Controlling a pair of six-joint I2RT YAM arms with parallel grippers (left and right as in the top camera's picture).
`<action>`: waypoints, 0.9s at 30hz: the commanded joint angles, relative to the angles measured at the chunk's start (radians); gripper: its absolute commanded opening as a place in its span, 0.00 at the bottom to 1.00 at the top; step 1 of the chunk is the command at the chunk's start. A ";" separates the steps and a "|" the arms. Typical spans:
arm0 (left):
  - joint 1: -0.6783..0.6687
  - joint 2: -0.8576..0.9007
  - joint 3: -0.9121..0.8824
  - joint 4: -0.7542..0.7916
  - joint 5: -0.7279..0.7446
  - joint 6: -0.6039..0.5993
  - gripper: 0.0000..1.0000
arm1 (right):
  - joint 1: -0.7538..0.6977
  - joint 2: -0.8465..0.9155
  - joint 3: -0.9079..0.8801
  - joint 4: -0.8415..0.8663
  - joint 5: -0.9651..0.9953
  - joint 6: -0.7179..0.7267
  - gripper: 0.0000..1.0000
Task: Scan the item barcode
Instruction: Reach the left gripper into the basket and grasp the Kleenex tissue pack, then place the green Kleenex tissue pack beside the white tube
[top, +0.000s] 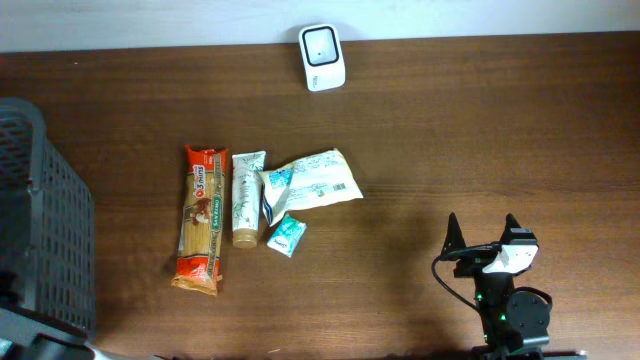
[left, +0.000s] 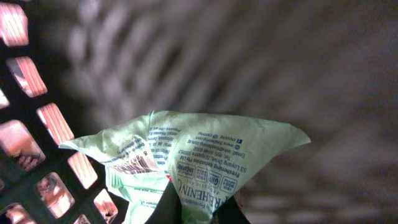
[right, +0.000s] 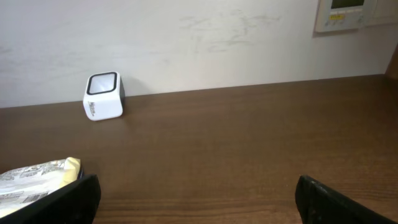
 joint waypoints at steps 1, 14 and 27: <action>-0.055 -0.113 0.167 -0.045 0.044 0.033 0.00 | -0.005 -0.007 -0.008 -0.002 0.002 0.004 0.99; -0.808 -0.410 0.355 -0.244 0.242 0.100 0.00 | -0.005 -0.007 -0.008 -0.002 0.002 0.004 0.99; -1.462 -0.336 -0.325 0.263 0.241 0.095 0.27 | -0.005 -0.007 -0.008 -0.002 0.002 0.004 0.99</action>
